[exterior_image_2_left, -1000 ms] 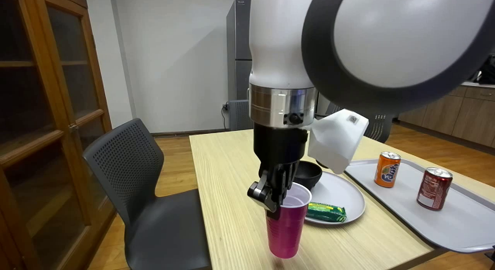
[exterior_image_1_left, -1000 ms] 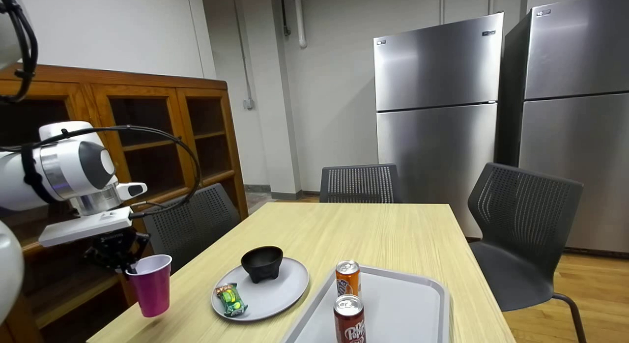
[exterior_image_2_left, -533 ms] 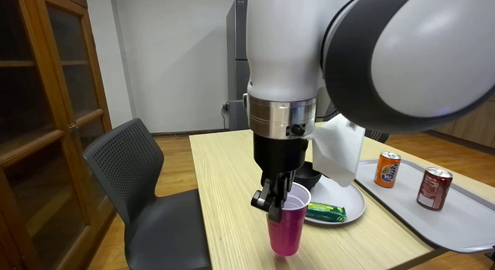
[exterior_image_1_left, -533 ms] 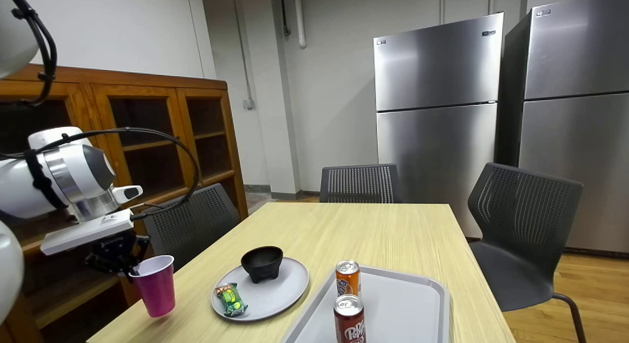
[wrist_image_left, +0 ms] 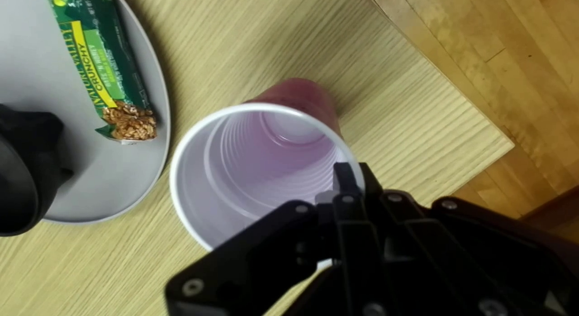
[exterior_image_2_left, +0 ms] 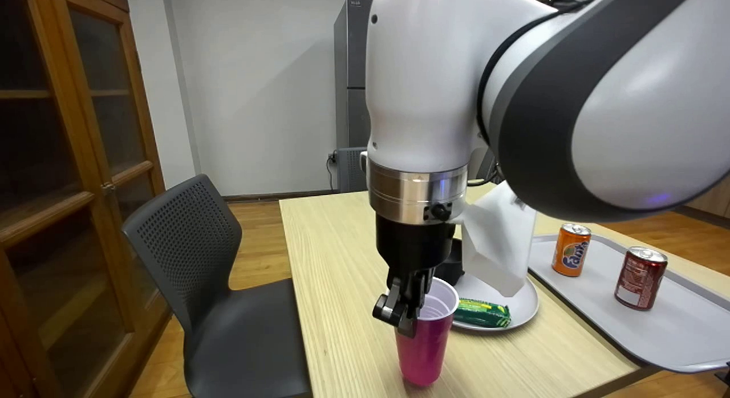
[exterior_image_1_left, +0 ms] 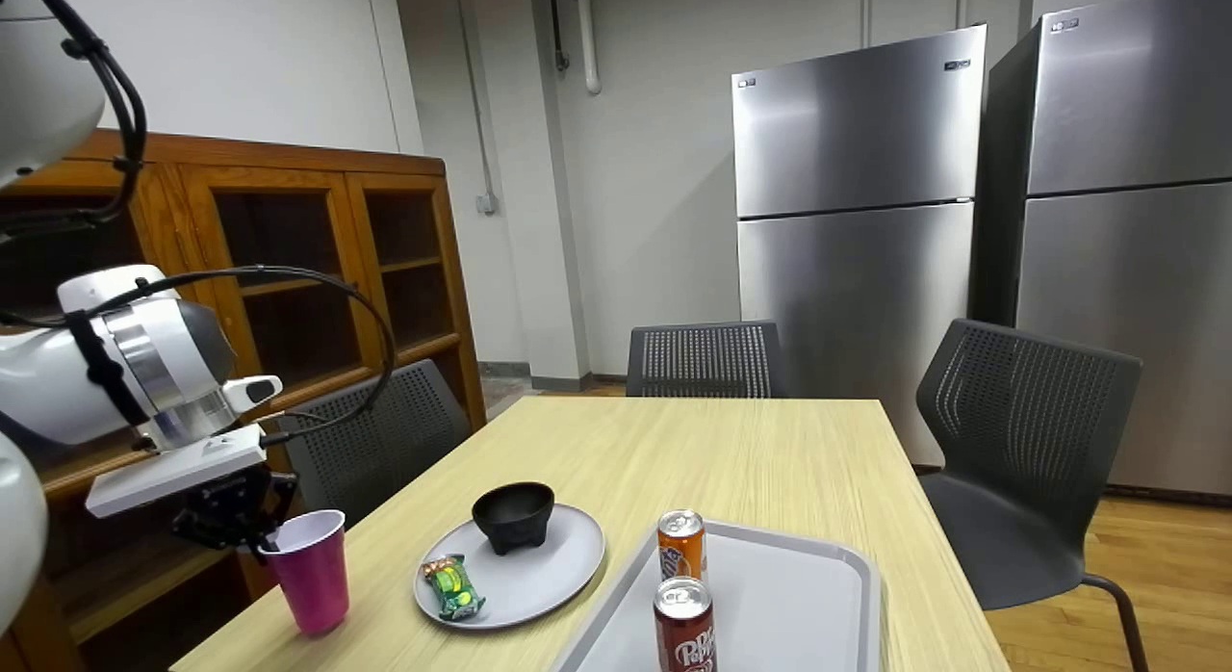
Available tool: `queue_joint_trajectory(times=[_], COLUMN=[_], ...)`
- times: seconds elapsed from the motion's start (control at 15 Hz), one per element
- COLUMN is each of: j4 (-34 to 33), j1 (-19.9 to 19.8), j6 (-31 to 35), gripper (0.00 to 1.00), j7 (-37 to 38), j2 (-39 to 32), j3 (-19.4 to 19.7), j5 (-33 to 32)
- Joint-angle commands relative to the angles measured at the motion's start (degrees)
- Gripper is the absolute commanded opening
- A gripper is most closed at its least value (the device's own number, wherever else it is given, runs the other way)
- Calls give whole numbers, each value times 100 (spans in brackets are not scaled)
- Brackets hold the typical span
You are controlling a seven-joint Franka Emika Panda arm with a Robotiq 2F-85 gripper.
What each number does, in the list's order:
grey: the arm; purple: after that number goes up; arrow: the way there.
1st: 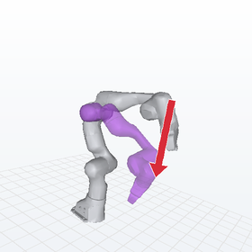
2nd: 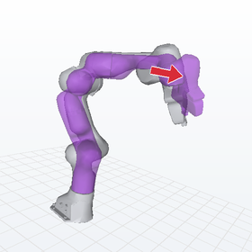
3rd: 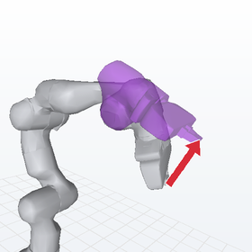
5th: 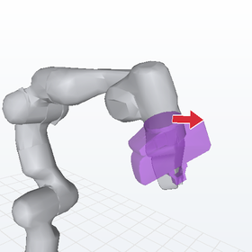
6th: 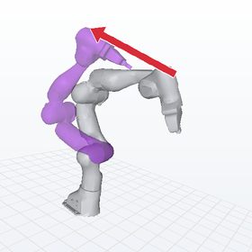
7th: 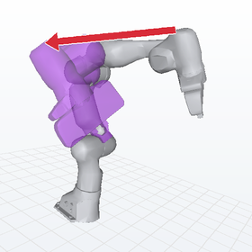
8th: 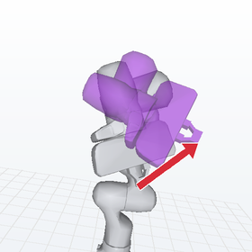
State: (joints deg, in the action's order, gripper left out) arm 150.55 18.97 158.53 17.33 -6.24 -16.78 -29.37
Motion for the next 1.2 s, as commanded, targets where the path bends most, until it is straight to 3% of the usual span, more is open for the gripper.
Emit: queue_joint_trajectory(times=[0.0,0.07,0.2,0.73,1.13], j4=[-22,-27,-33,-41,-24], j1=[54,58,62,21,60], j6=[89,76,59,-80,-362], gripper=[1,30,38,98,100], j7=[388,427,506,318,-457], j2=[-86,-101,-132,-49,386], j3=[106,118,133,49,-91], j5=[-358,-401,-473,-208,769])
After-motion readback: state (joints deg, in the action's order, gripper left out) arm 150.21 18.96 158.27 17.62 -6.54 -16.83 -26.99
